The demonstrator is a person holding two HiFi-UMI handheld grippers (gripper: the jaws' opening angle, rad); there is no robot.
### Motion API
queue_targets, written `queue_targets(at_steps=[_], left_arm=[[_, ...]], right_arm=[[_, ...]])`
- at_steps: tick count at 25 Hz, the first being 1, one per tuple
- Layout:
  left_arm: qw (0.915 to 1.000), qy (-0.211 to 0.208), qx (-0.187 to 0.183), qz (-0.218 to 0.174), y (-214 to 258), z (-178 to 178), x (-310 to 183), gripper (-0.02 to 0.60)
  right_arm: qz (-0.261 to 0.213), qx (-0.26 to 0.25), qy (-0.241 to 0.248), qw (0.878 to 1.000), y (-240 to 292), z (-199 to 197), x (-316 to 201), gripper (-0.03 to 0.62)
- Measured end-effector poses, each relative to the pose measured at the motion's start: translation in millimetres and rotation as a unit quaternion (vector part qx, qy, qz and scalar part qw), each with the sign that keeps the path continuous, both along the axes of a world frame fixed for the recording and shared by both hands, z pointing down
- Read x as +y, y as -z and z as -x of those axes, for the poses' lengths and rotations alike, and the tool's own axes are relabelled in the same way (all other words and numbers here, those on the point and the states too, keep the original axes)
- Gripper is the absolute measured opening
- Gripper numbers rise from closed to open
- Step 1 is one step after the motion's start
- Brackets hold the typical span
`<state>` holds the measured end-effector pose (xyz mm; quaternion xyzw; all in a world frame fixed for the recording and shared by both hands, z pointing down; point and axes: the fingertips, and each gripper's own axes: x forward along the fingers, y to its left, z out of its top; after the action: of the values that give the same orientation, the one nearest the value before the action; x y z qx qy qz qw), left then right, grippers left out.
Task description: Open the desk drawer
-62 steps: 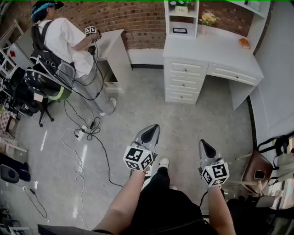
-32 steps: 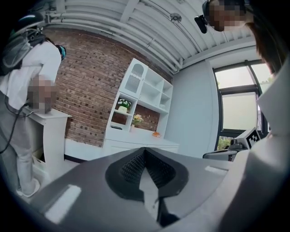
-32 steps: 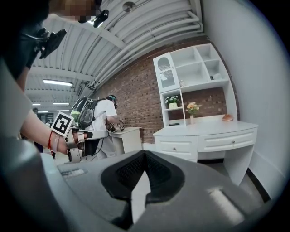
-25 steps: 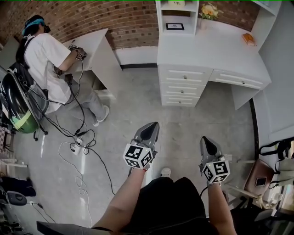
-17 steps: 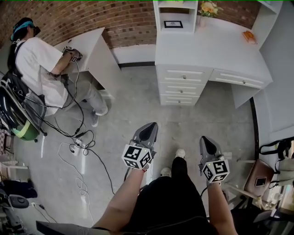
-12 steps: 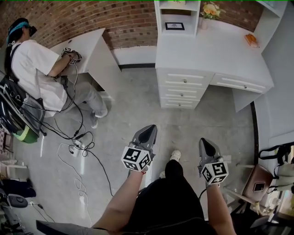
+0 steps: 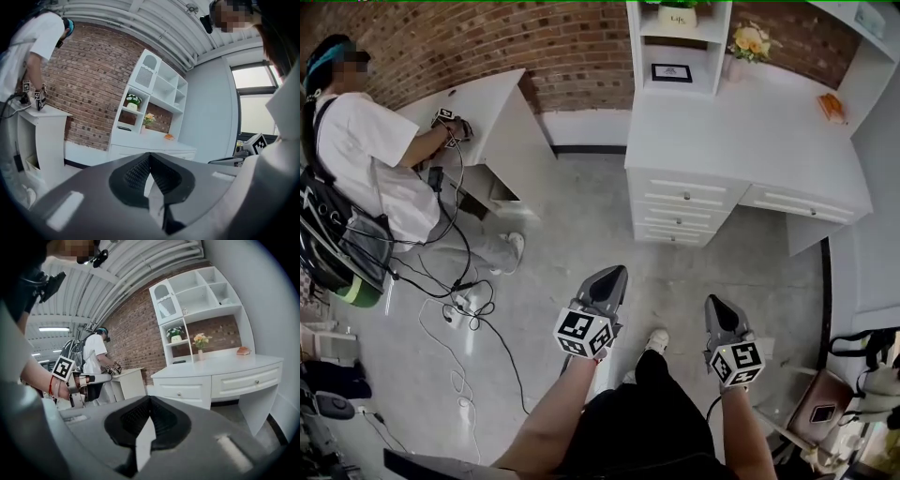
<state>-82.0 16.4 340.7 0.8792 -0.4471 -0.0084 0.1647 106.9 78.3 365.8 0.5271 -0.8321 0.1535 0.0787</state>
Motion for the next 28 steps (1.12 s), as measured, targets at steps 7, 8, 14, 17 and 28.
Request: queue_targets(at_steps=[7,8,14,17,28], left_arm=[[0.9999,-0.007,0.001,0.01,-10,-22,-34,0.002],[0.9999,-0.007,0.0,0.012,-11,-23,-39,0.002],[0.9997,0.0,-0.006,0.023,-25,-29,-71,0.002],[0.9996,-0.001,-0.009,0.027,-30,-34,-83,0.002],[0.9987,-0.001,-0.008,0.05,-69,-42,-106,0.002]], right_arm=[[0.022,0.004,-0.004,1.0,-15,-19,-34,0.002],[0.025,0.002,-0.003,1.0,-17,-19,-40,0.002],[0.034,-0.005,0.008,0.999,-29,-21,-75,0.002],[0.04,-0.009,0.008,0.999,-35,-24,-89,0.002],[0.077,-0.013,-0.001,0.997,-77,-31,-118,0.002]])
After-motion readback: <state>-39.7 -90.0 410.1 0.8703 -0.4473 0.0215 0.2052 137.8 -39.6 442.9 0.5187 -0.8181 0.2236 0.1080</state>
